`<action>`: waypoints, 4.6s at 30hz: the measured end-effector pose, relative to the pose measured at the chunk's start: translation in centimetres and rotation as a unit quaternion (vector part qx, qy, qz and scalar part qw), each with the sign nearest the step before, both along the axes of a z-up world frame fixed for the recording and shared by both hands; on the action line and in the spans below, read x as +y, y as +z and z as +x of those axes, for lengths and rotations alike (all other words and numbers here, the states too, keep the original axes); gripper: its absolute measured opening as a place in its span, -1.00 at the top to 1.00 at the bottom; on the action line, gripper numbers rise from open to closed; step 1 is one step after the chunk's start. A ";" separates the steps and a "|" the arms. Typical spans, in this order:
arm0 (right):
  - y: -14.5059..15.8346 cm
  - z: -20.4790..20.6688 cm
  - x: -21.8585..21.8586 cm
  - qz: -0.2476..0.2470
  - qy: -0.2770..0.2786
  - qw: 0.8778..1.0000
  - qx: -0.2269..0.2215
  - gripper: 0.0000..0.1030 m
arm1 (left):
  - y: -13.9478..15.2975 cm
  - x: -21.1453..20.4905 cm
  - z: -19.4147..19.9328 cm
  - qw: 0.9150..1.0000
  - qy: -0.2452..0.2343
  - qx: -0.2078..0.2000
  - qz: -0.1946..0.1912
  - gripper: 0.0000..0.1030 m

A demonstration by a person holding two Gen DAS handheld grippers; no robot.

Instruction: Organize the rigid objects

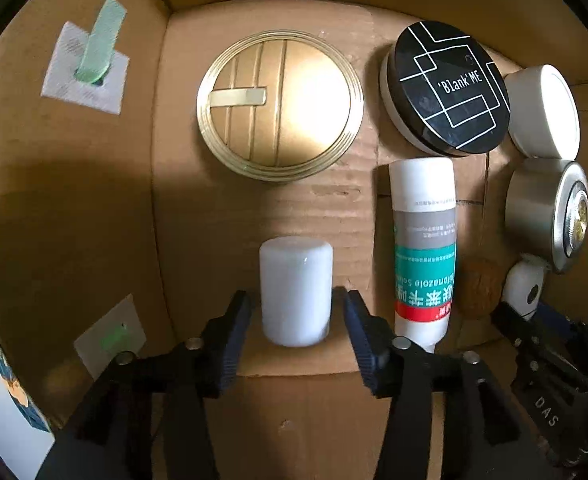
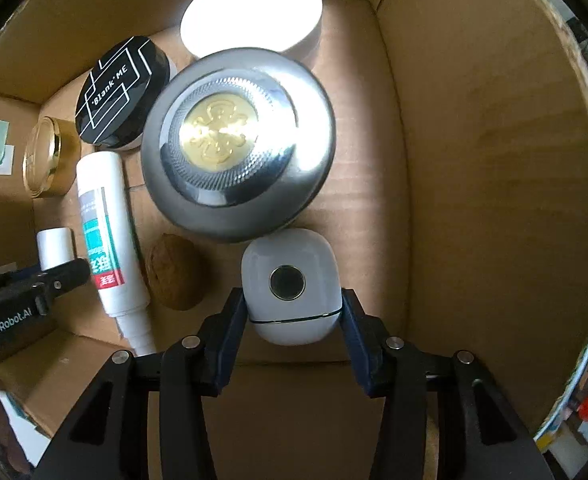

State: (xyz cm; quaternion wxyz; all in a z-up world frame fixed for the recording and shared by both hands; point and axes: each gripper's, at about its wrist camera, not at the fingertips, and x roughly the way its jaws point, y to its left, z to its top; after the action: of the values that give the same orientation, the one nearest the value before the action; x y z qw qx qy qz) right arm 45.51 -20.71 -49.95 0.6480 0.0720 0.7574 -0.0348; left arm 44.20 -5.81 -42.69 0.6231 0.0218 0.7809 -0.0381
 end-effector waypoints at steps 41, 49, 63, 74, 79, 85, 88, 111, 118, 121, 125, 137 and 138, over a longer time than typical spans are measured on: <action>20.8 -9.9 0.3 -0.011 0.041 0.984 -0.172 -1.00 | 23.6 1.0 -12.5 0.962 0.019 -0.273 -0.023 -0.95; 28.1 -16.4 -0.3 -0.010 0.045 0.972 -0.229 -1.00 | 30.7 1.6 -18.5 0.940 0.027 -0.339 -0.028 -0.95; 36.9 -24.9 -0.9 -0.004 0.050 0.957 -0.285 -1.00 | 37.6 1.0 -26.6 0.924 0.015 -0.379 -0.046 -0.95; 40.5 -28.3 -1.3 -0.013 0.052 0.949 -0.311 -1.00 | 41.0 0.9 -30.0 0.912 0.008 -0.406 -0.051 -0.95; 41.6 -28.2 -1.8 -0.026 0.043 0.945 -0.324 -1.00 | 41.6 0.9 -30.1 0.908 0.008 -0.417 -0.044 -0.95; 43.0 -28.0 -2.5 -0.039 0.032 0.939 -0.339 -1.00 | 41.9 0.7 -30.2 0.906 0.007 -0.422 -0.037 -0.95; 43.3 -27.9 -2.7 -0.046 0.028 0.936 -0.347 -1.00 | 42.1 0.7 -30.3 0.904 0.005 -0.426 -0.033 -0.95; 43.9 -28.3 -2.7 -0.053 0.022 0.933 -0.356 -1.00 | 42.9 0.9 -30.8 0.897 0.017 -0.440 -0.036 -0.95; 44.2 -28.2 -2.5 -0.049 0.026 0.932 -0.359 -1.00 | 42.7 0.8 -30.8 0.897 0.020 -0.442 -0.029 -0.95; 44.2 -28.2 -2.5 -0.049 0.027 0.932 -0.358 -1.00 | 42.6 0.8 -30.8 0.897 0.023 -0.441 -0.026 -0.95; 44.2 -28.2 -2.5 -0.050 0.026 0.932 -0.358 -1.00 | 42.3 0.9 -30.7 0.898 0.026 -0.439 -0.024 -0.95; 44.6 -27.9 -2.0 -0.053 0.032 0.929 -0.366 -1.00 | 42.3 1.0 -30.6 0.898 0.027 -0.439 -0.022 -0.95; 44.6 -27.9 -2.0 -0.053 0.033 0.929 -0.366 -1.00 | 42.3 1.0 -30.6 0.898 0.027 -0.439 -0.022 -0.95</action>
State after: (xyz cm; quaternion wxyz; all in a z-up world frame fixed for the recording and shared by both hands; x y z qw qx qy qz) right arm 17.61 -22.68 -5.35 0.8837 0.0205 0.4670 -0.0247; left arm 13.57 -4.77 -0.36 0.9038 0.0013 0.4273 -0.0251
